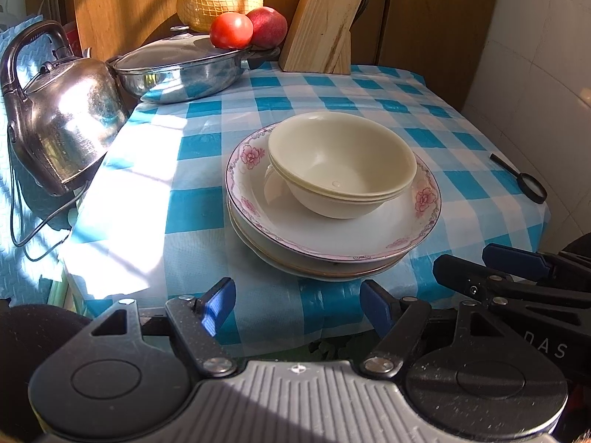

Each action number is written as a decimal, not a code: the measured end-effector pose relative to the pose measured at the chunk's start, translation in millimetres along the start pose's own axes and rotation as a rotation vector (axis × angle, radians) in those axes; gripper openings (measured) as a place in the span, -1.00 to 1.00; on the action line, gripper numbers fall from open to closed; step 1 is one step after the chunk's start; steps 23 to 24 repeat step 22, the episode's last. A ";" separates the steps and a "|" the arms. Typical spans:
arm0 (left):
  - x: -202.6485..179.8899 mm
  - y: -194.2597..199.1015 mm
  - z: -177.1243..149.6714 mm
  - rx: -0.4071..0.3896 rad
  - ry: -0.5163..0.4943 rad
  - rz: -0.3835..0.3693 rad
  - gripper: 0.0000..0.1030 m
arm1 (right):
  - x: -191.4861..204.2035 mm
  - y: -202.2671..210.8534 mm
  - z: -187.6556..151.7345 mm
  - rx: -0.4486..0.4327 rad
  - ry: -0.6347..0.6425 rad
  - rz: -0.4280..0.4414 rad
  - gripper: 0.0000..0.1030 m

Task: Organize plates and bowls
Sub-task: 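Withdraw the right gripper from the stacked dishes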

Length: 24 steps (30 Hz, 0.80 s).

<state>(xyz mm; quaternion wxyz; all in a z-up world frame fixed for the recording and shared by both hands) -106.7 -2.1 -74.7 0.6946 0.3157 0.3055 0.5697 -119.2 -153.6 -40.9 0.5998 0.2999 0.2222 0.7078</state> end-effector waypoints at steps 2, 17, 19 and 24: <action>-0.8 -0.1 -0.4 0.004 -0.003 0.002 0.31 | -0.5 0.1 -0.7 0.002 -0.001 0.000 0.24; -2.8 0.7 -2.5 0.002 -0.012 0.013 0.31 | -2.5 -0.3 -2.7 0.009 -0.005 -0.001 0.25; -3.2 1.4 -3.0 -0.005 -0.015 0.019 0.31 | -2.5 -0.4 -2.7 0.010 -0.006 0.000 0.25; -3.2 1.7 -3.3 -0.006 -0.017 0.022 0.31 | -3.7 -2.0 -3.4 0.014 -0.007 -0.004 0.25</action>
Point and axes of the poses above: each gripper's, at about its wrist camera, not at the fingertips, and y roughly against the way its jaws point, x to its left, z to its top, the point moved 2 cm from there along -y, roughly the way its jaws point, and after that the axes turned 2 degrees about x, right-handed, at the moved point
